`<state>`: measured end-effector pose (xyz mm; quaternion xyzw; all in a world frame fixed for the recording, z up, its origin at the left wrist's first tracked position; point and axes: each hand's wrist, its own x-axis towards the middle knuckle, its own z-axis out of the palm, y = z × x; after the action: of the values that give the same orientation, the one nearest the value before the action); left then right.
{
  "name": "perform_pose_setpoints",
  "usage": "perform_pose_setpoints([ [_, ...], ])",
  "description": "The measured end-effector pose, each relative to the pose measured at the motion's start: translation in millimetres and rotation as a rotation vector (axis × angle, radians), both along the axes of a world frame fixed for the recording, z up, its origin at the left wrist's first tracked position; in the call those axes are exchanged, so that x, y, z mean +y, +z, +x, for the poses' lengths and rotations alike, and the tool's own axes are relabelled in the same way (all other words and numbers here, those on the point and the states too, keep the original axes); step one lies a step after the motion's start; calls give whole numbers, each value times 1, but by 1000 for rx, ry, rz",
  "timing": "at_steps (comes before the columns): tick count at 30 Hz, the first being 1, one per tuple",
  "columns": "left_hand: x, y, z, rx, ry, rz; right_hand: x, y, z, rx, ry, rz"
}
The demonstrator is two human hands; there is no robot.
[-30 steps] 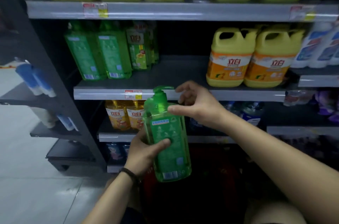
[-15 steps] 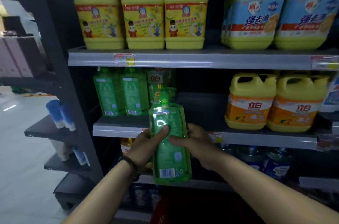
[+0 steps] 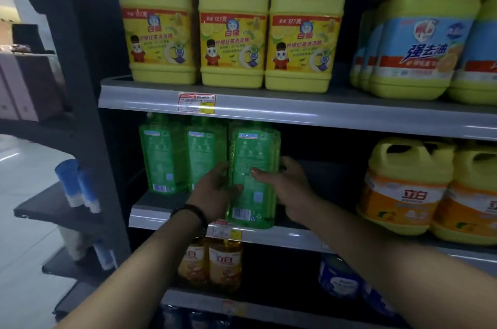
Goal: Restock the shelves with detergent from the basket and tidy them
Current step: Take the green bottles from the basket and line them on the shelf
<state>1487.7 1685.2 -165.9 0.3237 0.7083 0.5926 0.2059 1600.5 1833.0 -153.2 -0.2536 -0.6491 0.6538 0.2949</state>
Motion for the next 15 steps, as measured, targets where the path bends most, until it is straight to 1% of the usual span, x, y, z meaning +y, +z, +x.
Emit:
perform_pose_setpoints([
  [1,4,1,-4,64,43,-24,3,0,-6,14,19,-1],
  [3,12,-3,-15,124,115,-36,9,-7,-17,37,57,6],
  [5,16,-9,-19,91,140,-44,15,-18,-26,65,73,47],
  [8,19,-24,-18,125,153,-60,26,-33,-38,111,91,113],
  [11,20,-38,-15,211,149,-36,36,-41,-49,52,100,236],
  [15,27,-50,-17,330,197,-89,45,-40,-58,-44,55,363],
])
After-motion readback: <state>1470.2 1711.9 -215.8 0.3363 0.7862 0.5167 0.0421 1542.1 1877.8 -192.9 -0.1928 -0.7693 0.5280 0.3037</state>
